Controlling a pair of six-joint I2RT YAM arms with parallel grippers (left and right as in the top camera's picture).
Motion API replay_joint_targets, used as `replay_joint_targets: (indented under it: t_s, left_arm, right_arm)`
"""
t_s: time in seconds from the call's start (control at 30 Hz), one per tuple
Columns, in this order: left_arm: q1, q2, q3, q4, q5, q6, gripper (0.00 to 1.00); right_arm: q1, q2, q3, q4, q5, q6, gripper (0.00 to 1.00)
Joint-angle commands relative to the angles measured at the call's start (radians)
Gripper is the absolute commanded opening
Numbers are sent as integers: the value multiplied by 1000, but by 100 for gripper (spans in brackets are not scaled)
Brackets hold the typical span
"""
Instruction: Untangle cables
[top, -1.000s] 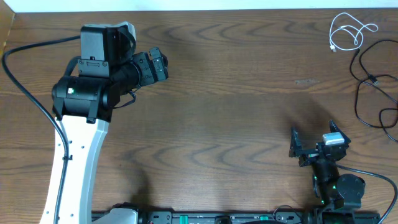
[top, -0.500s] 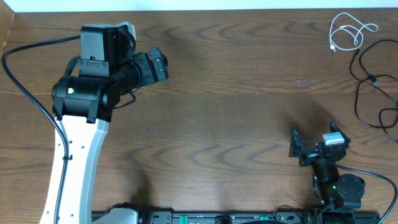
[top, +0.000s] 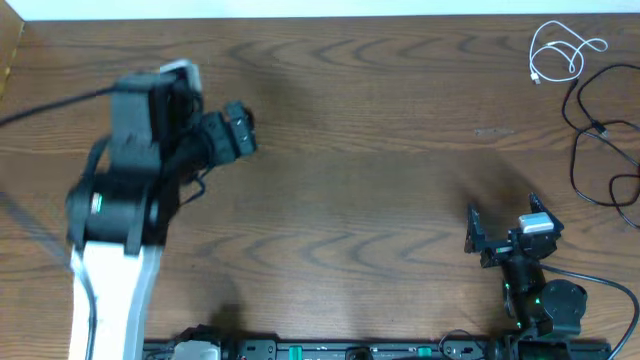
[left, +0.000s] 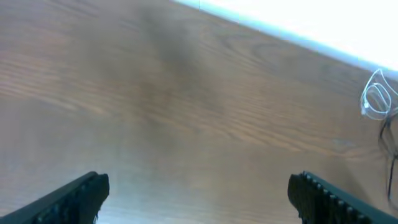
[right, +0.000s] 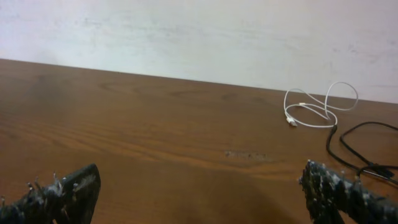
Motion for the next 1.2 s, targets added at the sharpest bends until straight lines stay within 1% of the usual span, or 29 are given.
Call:
replay_joint_targets:
  t_s: [0.0, 0.13, 0.33, 0.47, 0.53, 0.63, 0.77, 0.93, 1.17]
  left_arm:
    - [72, -211, -214, 135, -38, 55, 96]
    - [127, -392, -414, 281, -38, 64, 96]
    - [140, -671, -715, 546, -38, 196, 97]
    - [139, -842, -949, 764, -38, 274, 96]
    - [139, -915, -1067, 879, -39, 303, 96]
    - [139, -990, -1192, 982, -42, 317, 96]
    - [139, -1077, -1314, 1040, -43, 343, 96]
    - [139, -1162, -1415, 1039, -50, 361, 96]
    - [140, -1181, -1421, 899, -82, 366, 96]
  right_arm:
    - [5, -2, -2, -4, 0, 13, 99]
    - [5, -2, -2, -4, 0, 13, 99]
    - [5, -2, -2, -4, 0, 13, 99]
    - [5, -2, -2, -4, 0, 13, 99]
    - [5, -2, -2, -4, 0, 13, 99]
    - [5, -2, -2, -4, 0, 13, 99]
    - [5, -2, -2, -4, 0, 13, 99]
    - [5, -2, -2, -4, 0, 13, 99]
    - [5, -2, -2, -4, 0, 13, 99]
